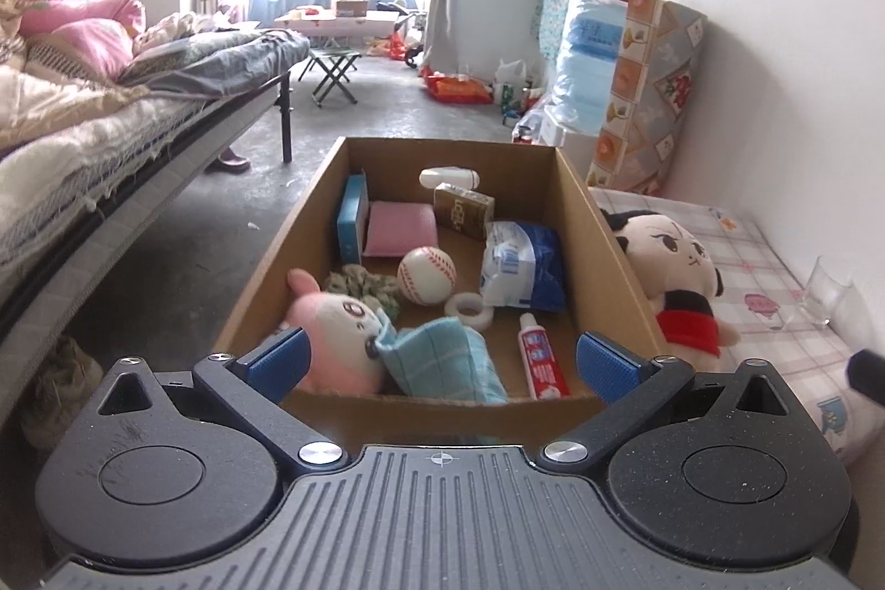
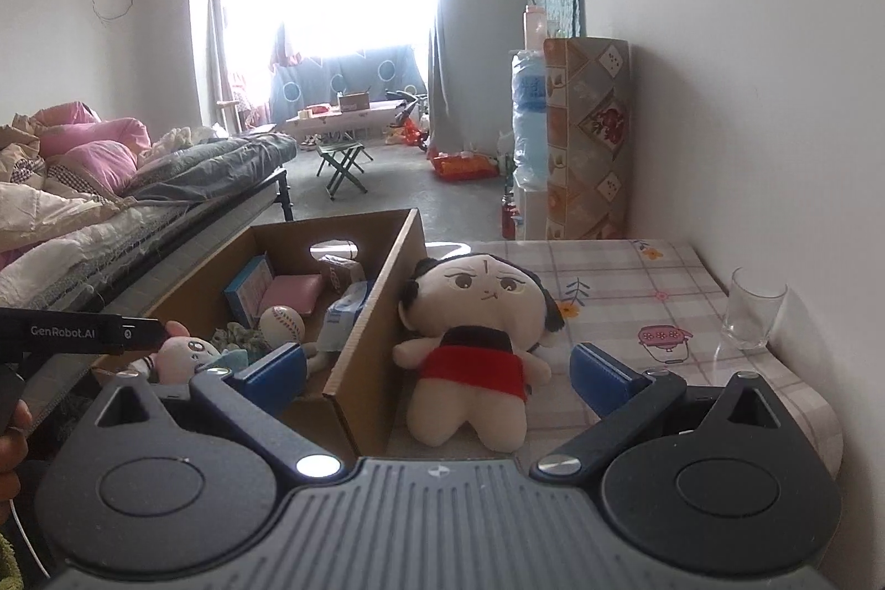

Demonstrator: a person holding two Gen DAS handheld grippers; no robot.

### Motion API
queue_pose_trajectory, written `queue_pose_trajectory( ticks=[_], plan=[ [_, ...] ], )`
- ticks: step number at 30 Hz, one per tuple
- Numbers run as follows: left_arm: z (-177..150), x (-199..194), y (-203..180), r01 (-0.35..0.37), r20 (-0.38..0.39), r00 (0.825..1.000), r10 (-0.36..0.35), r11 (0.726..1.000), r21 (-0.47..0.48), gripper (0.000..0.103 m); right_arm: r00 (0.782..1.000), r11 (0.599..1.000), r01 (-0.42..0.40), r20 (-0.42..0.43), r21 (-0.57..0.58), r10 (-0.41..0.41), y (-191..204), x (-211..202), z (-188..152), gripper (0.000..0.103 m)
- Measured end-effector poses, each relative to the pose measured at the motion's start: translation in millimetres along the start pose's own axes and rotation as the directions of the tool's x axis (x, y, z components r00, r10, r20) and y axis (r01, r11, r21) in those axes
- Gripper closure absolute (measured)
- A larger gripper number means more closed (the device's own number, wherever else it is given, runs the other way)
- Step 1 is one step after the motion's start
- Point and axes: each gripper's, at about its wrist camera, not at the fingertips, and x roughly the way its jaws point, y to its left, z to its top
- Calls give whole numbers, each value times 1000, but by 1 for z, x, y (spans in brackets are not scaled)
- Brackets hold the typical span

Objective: Organize soft objects

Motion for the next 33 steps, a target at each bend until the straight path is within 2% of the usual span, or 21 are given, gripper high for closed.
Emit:
queue_pose_trajectory(
  ticks=[2, 5, 8, 11, 15, 20, 28, 33],
  plan=[
    [-7, -3, -3, -6, 8, 1000, 6, 1000, -10, 0, 1000, 1000, 26, -9, -11, -26, 1, -1, -6, 0],
    [-16, -2, -12, -52, 9, 999, 52, 999, -1, 0, 995, 995, 101, -22, -3, -101, 0, 0, -11, 0],
    [-21, 3, -21, -105, -19, 994, 105, 994, 12, 0, 988, 989, 148, -41, 17, -147, -1, 2, -17, 0],
    [-28, 7, -26, -120, -48, 991, 121, 992, 27, 0, 983, 983, 180, -55, 44, -177, -3, 4, -24, 0],
    [-34, 8, -32, -103, -46, 993, 106, 993, 62, 0, 982, 983, 178, -71, 51, -175, -7, 6, -25, 0],
    [-37, 6, -32, -91, -37, 995, 92, 995, 35, 0, 977, 979, 204, -67, 22, -203, -10, 6, -21, 0],
    [-40, 9, -31, -117, -108, 987, 119, 993, 24, 0, 978, 981, 182, -114, 66, -174, -21, 10, -18, 0],
    [-42, 7, -32, -123, -125, 984, 126, 992, 27, 0, 979, 983, 173, -120, 65, -165, -21, 12, -21, 0]
  ],
)
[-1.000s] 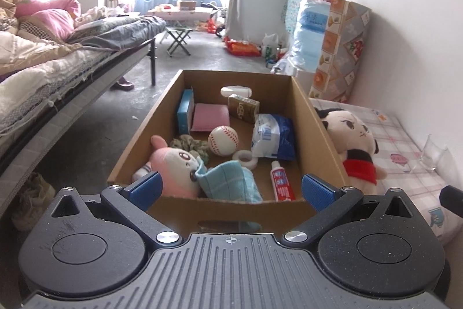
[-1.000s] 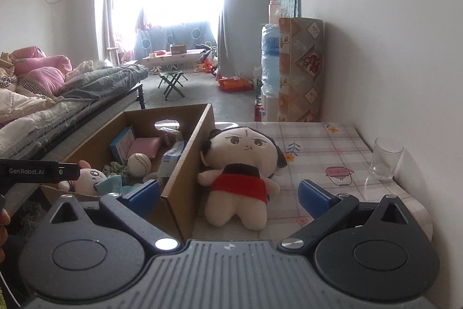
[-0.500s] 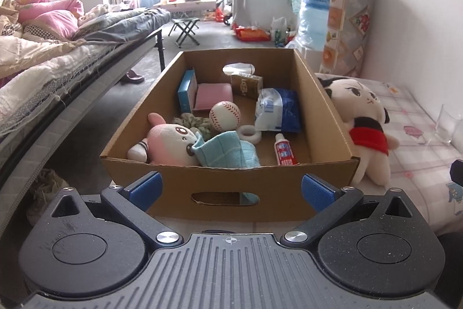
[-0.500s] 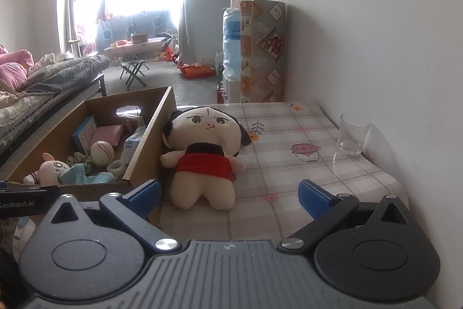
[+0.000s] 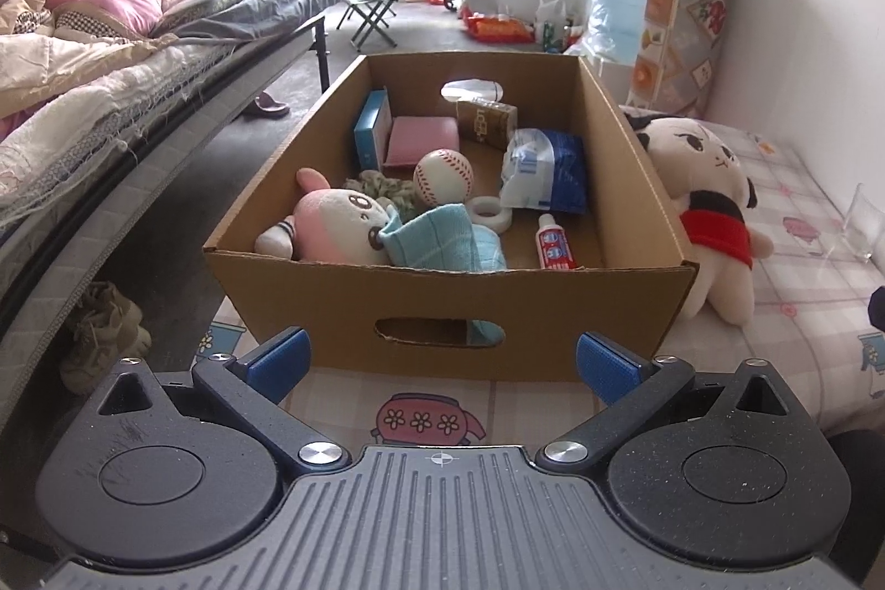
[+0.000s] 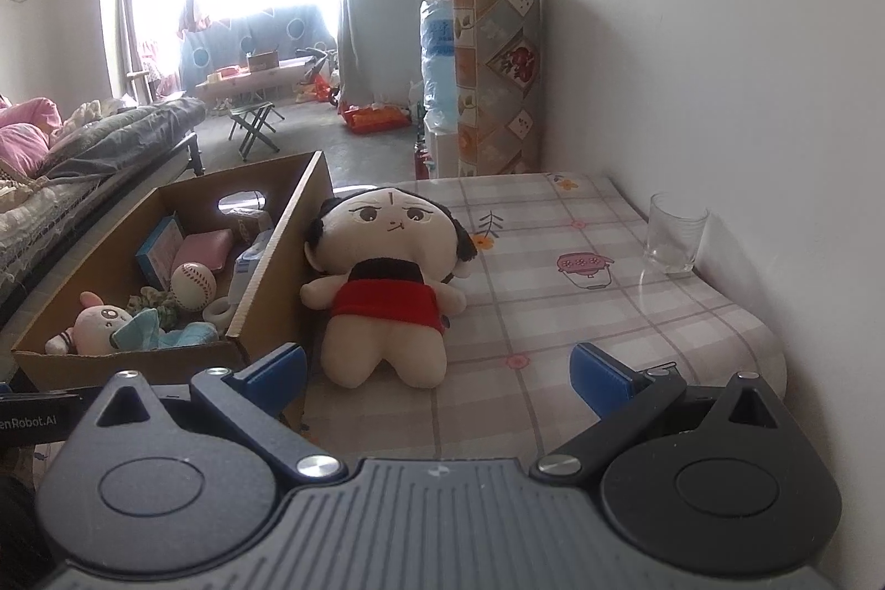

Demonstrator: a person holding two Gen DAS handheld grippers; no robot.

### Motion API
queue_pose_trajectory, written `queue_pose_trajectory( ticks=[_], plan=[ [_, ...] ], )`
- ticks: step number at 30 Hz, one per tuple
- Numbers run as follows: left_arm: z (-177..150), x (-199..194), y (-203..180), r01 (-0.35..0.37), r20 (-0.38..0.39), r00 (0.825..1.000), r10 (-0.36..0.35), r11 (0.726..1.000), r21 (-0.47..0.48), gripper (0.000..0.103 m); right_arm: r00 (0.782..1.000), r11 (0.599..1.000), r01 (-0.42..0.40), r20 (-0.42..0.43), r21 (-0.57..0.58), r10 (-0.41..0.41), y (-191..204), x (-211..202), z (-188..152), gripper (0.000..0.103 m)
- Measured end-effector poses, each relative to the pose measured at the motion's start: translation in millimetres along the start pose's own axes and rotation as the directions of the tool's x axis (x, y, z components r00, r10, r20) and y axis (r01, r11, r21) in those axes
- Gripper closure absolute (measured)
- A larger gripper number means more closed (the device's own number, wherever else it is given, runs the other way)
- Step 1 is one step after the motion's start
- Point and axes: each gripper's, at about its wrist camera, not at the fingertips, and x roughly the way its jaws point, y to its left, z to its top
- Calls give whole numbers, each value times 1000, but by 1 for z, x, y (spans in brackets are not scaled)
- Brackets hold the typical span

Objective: Organize soft objects

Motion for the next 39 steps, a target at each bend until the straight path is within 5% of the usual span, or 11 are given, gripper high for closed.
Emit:
queue_pose_trajectory(
  ticks=[11, 39],
  plan=[
    [0, -1, -10, -30, -6, 1000, 30, 998, 55, 0, 999, 1000, -17, -34, -3, 17, -2, 0, -13, 0],
    [-3, -9, -43, 52, -58, 997, -47, 995, 90, 0, 999, 999, 35, -32, 21, -34, -25, -24, -4, 0]
  ],
)
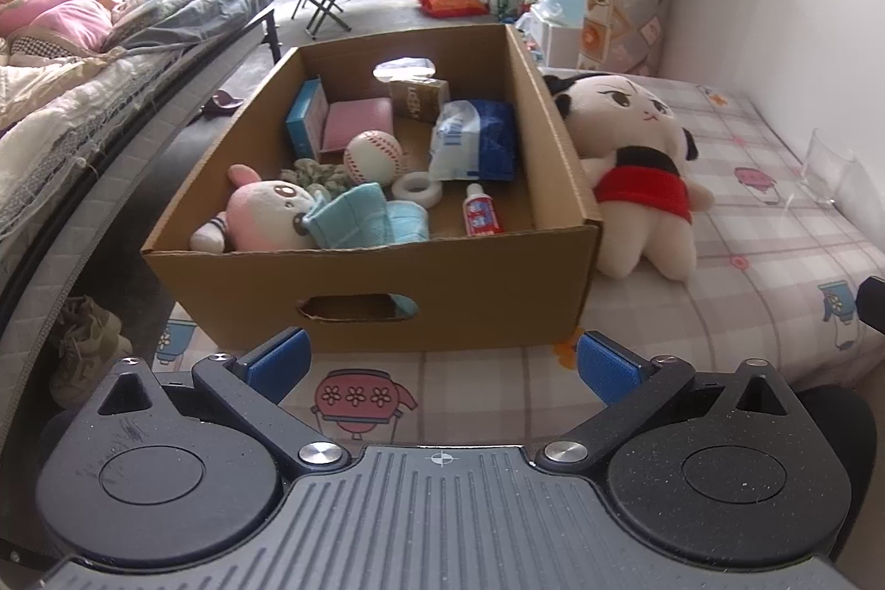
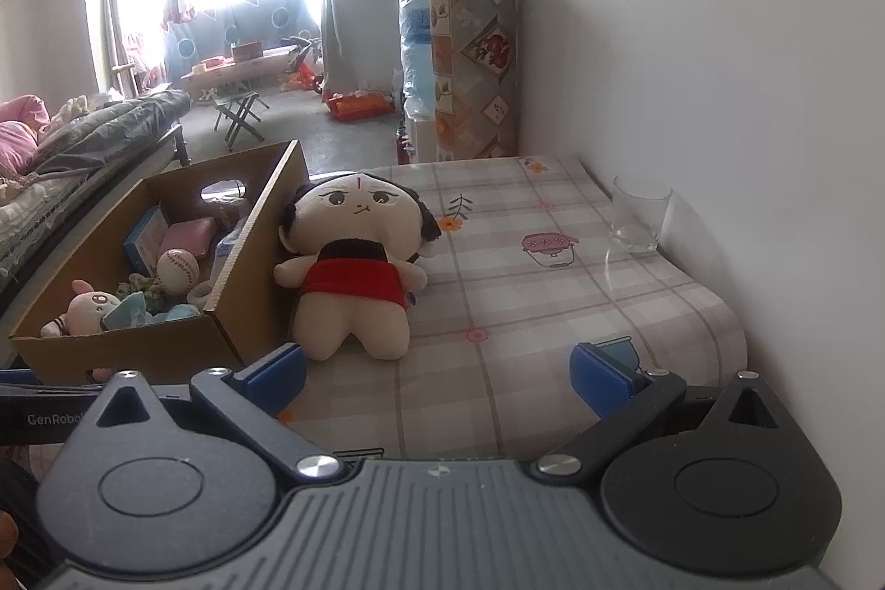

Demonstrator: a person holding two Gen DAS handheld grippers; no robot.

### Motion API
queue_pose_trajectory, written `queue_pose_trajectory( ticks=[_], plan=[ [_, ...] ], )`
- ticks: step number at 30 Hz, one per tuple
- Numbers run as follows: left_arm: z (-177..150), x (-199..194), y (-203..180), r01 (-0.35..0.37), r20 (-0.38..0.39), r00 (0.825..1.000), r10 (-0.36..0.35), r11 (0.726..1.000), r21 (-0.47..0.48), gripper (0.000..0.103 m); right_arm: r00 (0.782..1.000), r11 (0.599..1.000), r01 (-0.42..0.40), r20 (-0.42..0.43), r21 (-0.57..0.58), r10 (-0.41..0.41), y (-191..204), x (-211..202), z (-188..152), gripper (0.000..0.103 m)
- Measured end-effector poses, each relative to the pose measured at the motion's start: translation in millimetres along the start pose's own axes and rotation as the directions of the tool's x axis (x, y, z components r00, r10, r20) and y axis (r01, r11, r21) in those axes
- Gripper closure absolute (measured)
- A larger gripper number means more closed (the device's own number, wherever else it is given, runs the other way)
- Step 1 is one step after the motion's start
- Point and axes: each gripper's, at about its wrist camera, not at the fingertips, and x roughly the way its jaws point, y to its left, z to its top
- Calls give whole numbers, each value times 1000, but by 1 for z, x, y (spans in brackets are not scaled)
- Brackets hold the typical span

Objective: Organize soft objects

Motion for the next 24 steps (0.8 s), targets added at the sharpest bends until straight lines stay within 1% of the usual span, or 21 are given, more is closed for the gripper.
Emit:
queue_pose_trajectory(
  ticks=[9, 24],
  plan=[
    [0, -1, -12, 29, -2, 1000, -29, 999, 21, 0, 1000, 1000, 23, -1, 9, -23, -7, -7, -3, 0],
    [1, 2, -14, 24, -4, 1000, -24, 999, 23, 0, 1000, 1000, 12, -8, 7, -12, -8, -3, -2, 0]
  ],
)
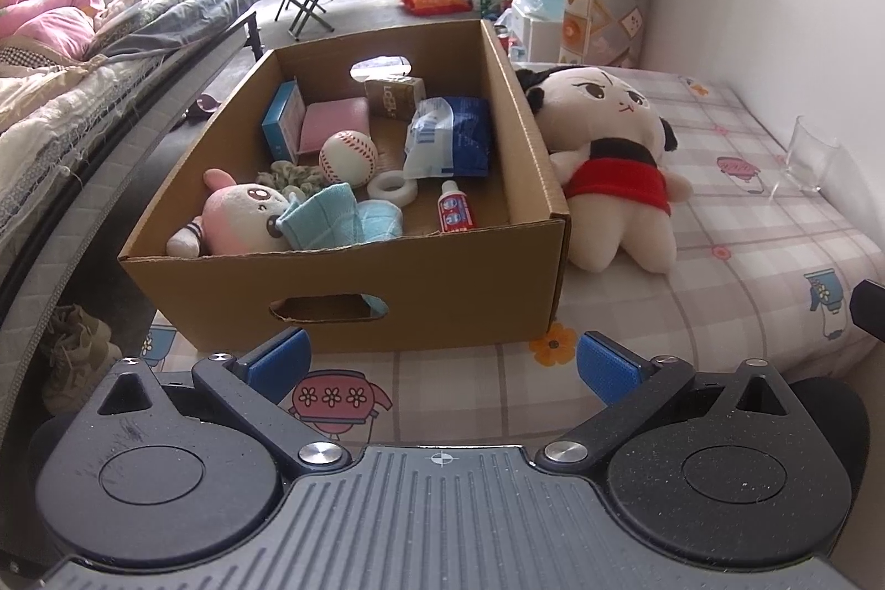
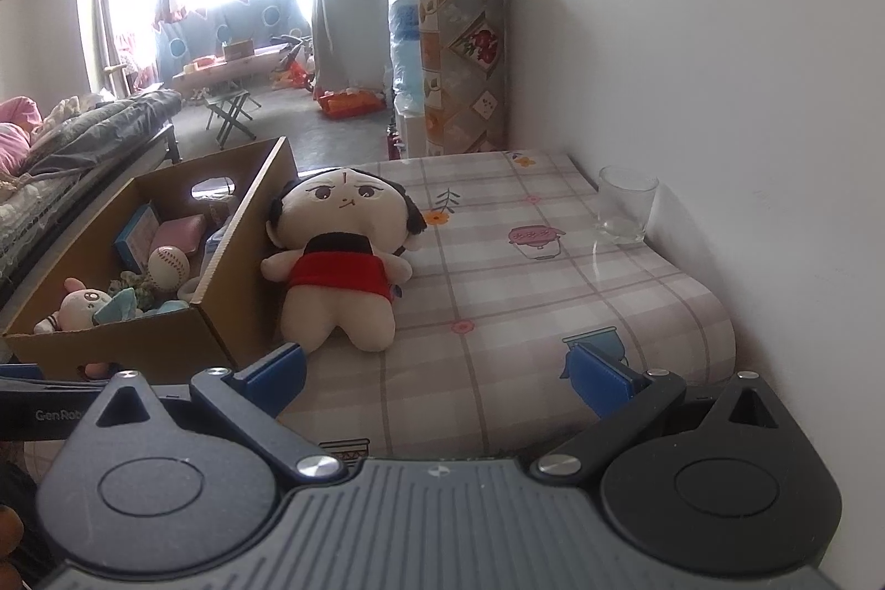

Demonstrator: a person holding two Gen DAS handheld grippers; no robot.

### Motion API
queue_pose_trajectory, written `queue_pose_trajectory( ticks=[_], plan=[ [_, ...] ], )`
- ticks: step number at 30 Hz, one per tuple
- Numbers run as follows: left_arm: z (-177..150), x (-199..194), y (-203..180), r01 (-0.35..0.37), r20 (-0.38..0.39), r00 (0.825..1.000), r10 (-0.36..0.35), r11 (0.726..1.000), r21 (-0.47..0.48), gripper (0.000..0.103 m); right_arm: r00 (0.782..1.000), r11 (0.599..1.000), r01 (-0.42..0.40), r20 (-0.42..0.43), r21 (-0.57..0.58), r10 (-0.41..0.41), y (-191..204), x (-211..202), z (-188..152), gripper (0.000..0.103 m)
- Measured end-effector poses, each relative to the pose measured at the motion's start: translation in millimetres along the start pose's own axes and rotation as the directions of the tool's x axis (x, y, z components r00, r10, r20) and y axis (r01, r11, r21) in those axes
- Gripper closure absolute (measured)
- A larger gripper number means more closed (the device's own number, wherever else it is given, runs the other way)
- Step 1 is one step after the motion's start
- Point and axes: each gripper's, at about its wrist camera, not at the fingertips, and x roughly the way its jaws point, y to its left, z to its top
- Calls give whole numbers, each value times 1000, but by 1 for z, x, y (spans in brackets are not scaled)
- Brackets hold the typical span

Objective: Organize soft objects

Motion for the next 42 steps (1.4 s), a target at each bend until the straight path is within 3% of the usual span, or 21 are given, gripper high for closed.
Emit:
queue_pose_trajectory(
  ticks=[42],
  plan=[
    [3, 2, 6, -16, -3, 1000, 16, 1000, -24, 0, 1000, 999, -25, 6, -21, 25, 5, 4, 6, 0]
  ],
)
